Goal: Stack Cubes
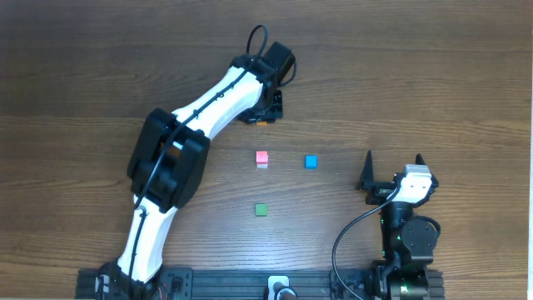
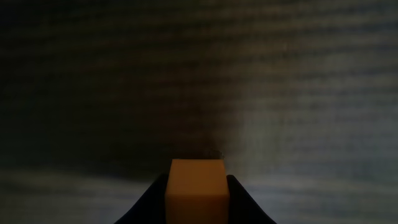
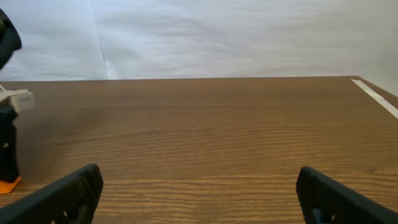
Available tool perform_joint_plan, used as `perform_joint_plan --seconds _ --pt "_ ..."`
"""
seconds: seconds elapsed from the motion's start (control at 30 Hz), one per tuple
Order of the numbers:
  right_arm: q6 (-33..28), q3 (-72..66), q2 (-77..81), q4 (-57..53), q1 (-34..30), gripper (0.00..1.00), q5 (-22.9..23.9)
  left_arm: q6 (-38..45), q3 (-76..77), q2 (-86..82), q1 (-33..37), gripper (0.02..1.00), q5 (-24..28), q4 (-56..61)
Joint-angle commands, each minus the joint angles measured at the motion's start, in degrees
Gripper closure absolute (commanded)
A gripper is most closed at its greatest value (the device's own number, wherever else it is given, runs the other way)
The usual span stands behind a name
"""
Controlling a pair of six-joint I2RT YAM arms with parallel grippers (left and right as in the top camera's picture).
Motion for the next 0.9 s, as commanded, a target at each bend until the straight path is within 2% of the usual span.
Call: perform_joint_plan --seconds 0.03,0.1,0.23,0.57,0.9 --pt "0.3 -0.2 0.0 -0.1 -0.3 0.009 0.7 -1.1 0.6 -10.5 -1.9 0.877 -1.0 -3.2" --pt "0.3 -0.2 0.0 -0.1 -0.3 0.009 0.7 -1.5 0.6 -14.0 -3.3 0.886 -1.4 -6.1" --pt "0.3 -0.2 0.0 -0.1 -0.3 0.009 0.7 -4.5 -1.2 -19.9 -6.8 0.904 -5.2 -9.6" --pt "0.3 -0.2 0.0 -0.1 -0.3 0.007 0.7 -12.0 -25.7 -31.2 -11.4 0.915 -4.7 1.6" --pt "0.3 -0.2 0.0 -0.1 -0.3 0.009 0.7 -12.9 -27.4 -29.0 -11.8 0.919 -4.7 3.6"
